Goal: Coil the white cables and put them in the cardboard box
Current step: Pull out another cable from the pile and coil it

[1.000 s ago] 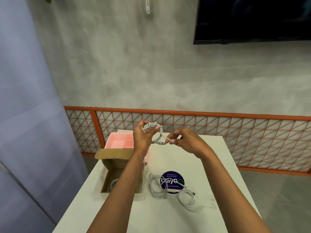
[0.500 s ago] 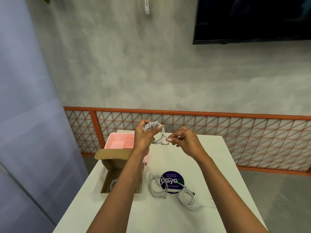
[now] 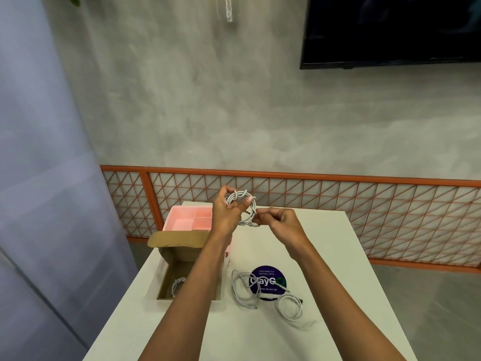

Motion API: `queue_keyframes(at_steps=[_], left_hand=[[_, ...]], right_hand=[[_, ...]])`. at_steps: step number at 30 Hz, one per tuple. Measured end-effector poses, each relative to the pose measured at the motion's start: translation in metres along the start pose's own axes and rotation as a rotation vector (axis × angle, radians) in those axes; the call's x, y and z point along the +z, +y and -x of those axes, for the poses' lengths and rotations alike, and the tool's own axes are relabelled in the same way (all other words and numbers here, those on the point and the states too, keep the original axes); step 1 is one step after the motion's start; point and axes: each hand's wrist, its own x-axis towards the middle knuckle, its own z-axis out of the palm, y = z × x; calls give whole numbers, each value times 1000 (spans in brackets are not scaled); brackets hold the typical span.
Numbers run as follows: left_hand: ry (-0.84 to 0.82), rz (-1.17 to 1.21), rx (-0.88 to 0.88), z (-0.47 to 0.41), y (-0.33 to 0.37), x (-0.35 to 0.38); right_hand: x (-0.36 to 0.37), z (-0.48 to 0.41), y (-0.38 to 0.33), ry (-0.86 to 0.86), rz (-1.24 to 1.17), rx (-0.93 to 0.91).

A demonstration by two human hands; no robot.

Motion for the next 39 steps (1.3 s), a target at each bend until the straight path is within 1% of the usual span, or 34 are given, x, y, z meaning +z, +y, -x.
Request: queue_keyframes(at_steps=[3,8,11,14,18,19,21,25,27,32,37,39], left_hand=[[-19,1,-12,-2,-3,-2],[-76,-4,-86,-2,-7,-1],[-99,108,-149,-1,-7,-1],[-122,196,-173,-2,-10,1],[-172,39,-108,-1,-19,0],[-158,6,-91,0,-21,-1],[-69,-20,-91,-1,-25,0],[151,63,-206,-2,-30,9],[216,58,-233,-4,-32,13],[206,38,-164,-3,-29,10],[215,-40,-153,-6,-30,6],[183,-55,-142,-4,-27,4]], right_hand=[[4,1,0,10,-62,25],[7,-1,4,95,-123,83],[7,-2,2,174,-156,134],[8,-3,3,232,-199,174],[6,-5,3,296,-201,194],[6,-5,3,304,-202,197],[5,-5,2,321,-211,203],[7,-6,0,304,-215,206],[9,-5,2,300,-218,211],[9,-7,5,291,-223,228],[7,-8,12,285,-196,244],[6,-8,14,283,-209,248]])
